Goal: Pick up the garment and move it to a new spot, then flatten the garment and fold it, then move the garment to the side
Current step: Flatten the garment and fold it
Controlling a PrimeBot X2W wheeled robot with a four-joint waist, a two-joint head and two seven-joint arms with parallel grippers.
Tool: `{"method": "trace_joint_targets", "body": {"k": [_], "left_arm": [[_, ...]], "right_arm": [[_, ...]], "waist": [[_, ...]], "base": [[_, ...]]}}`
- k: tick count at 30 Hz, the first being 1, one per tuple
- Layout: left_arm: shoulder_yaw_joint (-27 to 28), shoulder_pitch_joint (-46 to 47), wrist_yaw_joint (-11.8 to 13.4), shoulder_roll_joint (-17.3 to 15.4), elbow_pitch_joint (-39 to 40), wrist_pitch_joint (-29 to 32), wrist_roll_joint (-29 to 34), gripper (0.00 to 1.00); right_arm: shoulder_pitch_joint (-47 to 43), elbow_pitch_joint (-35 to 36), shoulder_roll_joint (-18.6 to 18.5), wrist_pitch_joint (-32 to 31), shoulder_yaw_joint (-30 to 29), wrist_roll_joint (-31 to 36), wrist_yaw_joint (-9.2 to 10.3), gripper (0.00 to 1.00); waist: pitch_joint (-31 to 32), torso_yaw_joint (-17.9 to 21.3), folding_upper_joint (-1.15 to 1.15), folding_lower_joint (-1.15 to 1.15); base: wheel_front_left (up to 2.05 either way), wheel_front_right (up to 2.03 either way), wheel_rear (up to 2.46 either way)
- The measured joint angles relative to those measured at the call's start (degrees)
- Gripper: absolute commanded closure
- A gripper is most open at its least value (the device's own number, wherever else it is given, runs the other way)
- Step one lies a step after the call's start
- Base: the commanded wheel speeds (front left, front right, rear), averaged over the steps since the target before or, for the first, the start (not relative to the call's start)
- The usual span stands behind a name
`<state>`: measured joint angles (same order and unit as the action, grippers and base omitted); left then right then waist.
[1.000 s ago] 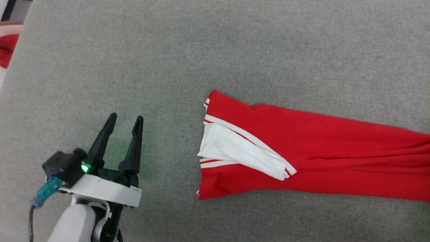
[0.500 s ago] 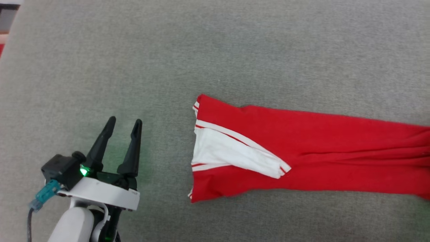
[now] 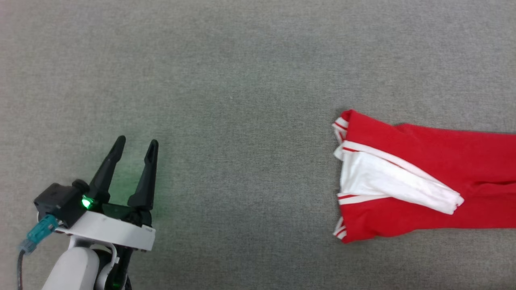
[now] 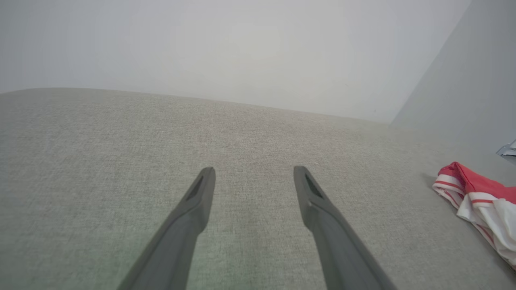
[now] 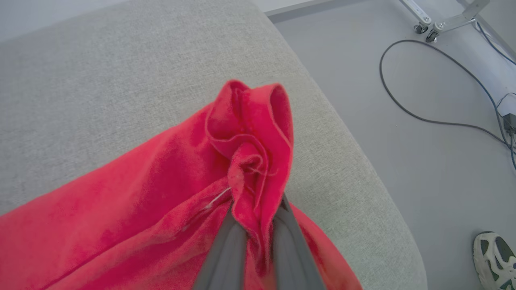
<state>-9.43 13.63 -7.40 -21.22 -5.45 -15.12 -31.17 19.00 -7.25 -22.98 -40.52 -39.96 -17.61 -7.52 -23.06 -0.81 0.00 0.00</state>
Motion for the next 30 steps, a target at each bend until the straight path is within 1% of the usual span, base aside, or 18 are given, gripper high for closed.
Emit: {"method": "trace_joint_targets", "body": {"k": [3,5,10,13,17,20,23,27,30], "left_arm": [[-0.04,-0.05,0.0,-0.21,-0.03,-0.01,0.0,0.0],[-0.21,-0.06,0.0,-0.19,-0.14,0.0,0.01,0.0],[-0.67,-0.11,0.0,0.6,-0.84,-0.01,0.1,0.0],[-0.41,-0.57,0.0,1.23,-1.26,-0.01,0.11,0.0],[0.18,-1.62,0.0,1.83,-1.98,-0.01,0.11,0.0],[0.31,-2.21,0.0,2.4,-2.38,0.0,0.16,0.0],[0.05,-2.25,0.0,3.07,-2.53,-0.01,0.38,0.0],[-0.52,-2.18,0.0,3.46,-2.71,0.0,0.38,0.0],[-0.45,-2.18,0.0,3.77,-2.8,-0.01,0.19,0.0]], "right_arm": [[0.58,-2.79,-1.32,1.71,-0.32,-0.11,0.0,1.0],[0.94,-4.13,-1.45,2.41,0.35,-0.66,0.0,1.0],[0.01,-3.81,-1.23,3.2,6.31,-3.65,0.01,1.0],[-2.13,-0.29,-0.26,3.25,11.16,-6.05,0.02,1.0],[-4.64,7.37,1.23,1.04,19.12,-8.9,0.02,1.0],[-6.04,14.45,4.52,-1.74,25.73,-9.18,0.02,1.0],[-6.59,19.82,6.15,-4.65,31.15,-9.57,0.03,1.0],[-6.26,23.82,8.31,-6.79,37.39,-9.57,0.03,1.0],[-4.94,24.76,9.42,-6.99,41.0,-9.57,0.03,1.0]], "waist": [[0.0,0.59,0.0,0.0],[0.28,0.73,0.0,0.0],[1.54,0.68,0.0,0.0],[2.5,0.43,0.0,0.0],[3.78,0.1,0.0,0.0],[4.6,-0.09,0.0,0.0],[5.08,-0.55,0.0,0.0],[5.23,-1.43,0.0,0.0],[5.2,-2.03,0.0,0.0]], "base": [[0.0,0.0,0.0],[0.0,0.0,0.0],[0.0,0.0,0.0],[0.0,0.0,0.0],[0.0,0.0,0.0],[0.0,0.0,0.0],[0.0,0.0,0.0],[0.0,0.0,0.0],[0.0,0.0,0.0]]}}
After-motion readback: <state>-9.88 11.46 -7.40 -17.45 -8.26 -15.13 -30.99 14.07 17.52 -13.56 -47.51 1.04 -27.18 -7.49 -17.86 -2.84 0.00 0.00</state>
